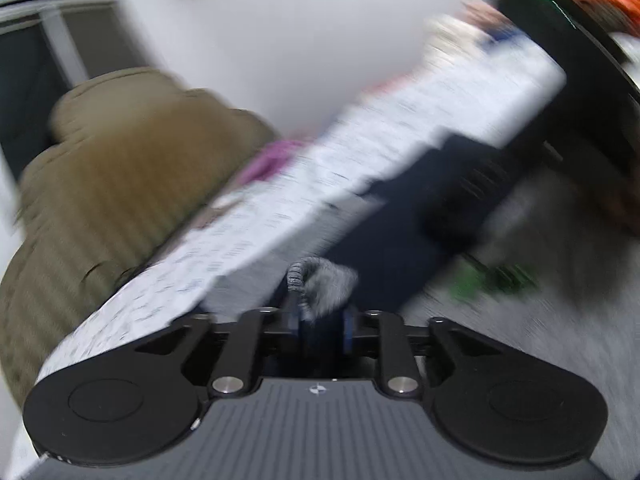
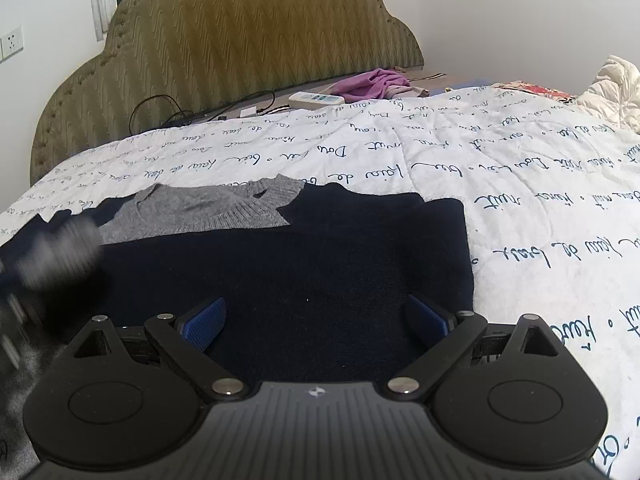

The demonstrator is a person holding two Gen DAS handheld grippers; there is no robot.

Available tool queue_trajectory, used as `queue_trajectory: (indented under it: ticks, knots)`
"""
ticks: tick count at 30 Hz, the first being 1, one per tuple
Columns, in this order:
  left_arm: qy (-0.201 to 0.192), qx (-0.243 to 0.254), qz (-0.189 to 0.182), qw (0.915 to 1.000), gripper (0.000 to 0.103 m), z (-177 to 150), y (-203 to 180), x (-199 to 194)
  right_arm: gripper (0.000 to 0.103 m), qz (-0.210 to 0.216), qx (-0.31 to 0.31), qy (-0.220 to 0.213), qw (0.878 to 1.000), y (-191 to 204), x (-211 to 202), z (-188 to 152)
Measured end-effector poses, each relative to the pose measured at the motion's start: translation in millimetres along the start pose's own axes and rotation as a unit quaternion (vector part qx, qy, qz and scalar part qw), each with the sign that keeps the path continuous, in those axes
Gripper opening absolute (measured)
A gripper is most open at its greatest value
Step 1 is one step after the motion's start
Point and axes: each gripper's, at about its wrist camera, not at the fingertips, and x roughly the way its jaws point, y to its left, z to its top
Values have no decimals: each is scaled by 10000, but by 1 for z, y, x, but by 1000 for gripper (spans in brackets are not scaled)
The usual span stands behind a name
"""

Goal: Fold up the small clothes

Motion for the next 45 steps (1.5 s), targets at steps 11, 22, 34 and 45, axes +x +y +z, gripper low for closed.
queue_trajectory:
  ticks: [11, 22, 34, 45]
  knots:
    - [-295, -2508, -5, 9676, 103, -35, 64, -89, 97, 111, 9, 126, 9999, 0, 0, 4]
    - [733, -4229, 392, 9023, 103, -103, 122, -107, 97, 1665, 313, 1008, 9804, 74, -4, 31]
    - [758, -4669, 218, 8808, 103, -118, 132, -106, 30, 1968, 1480, 1754, 9532, 74, 32, 30]
    - [780, -4737, 195, 8770, 103, -120, 132, -104, 13, 2301, 1418, 1110, 9564, 66, 6, 66]
